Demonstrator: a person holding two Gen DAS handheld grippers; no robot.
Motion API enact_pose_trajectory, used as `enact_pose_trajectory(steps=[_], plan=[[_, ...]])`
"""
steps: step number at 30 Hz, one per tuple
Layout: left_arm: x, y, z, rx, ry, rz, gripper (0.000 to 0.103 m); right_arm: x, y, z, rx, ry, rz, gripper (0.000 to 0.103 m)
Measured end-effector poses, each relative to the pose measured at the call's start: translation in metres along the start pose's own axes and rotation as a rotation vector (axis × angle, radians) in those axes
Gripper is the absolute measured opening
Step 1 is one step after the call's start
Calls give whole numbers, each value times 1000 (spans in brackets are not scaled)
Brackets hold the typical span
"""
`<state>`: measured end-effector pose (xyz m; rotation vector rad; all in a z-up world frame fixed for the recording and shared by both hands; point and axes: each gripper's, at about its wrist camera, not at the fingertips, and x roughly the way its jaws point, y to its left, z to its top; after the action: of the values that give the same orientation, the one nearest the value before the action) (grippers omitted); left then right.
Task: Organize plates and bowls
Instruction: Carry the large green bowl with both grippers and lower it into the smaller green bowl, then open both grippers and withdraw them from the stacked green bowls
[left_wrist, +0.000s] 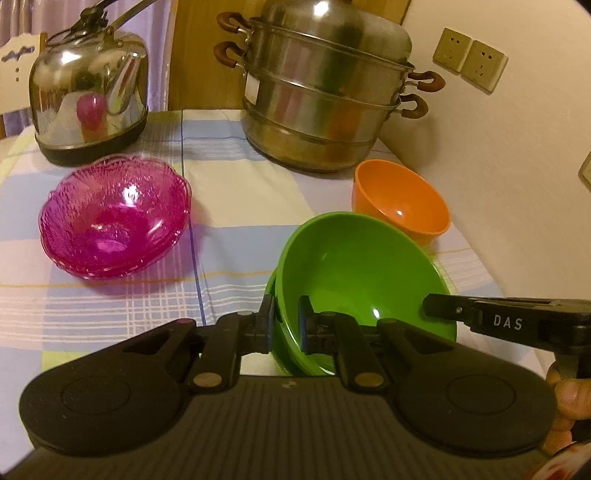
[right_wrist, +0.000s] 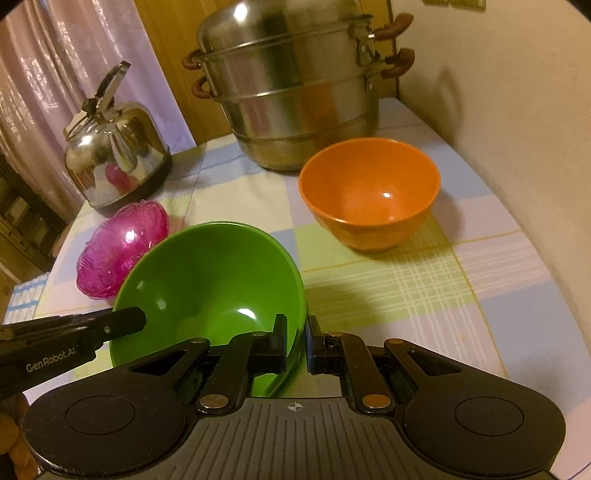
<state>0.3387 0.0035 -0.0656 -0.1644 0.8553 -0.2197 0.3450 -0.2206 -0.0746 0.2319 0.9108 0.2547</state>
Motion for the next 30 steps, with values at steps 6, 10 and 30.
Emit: enact_pose_trajectory(steps=[6, 10, 30], plan=[[5, 3, -4, -6, 9, -1, 11, 4, 1, -2, -7, 6, -9, 10], [7, 2, -5, -5, 10, 10, 11, 4, 1, -2, -6, 3, -4, 10], [1, 11, -7, -37, -39, 34, 24, -7, -15, 3, 88, -78, 27, 57]])
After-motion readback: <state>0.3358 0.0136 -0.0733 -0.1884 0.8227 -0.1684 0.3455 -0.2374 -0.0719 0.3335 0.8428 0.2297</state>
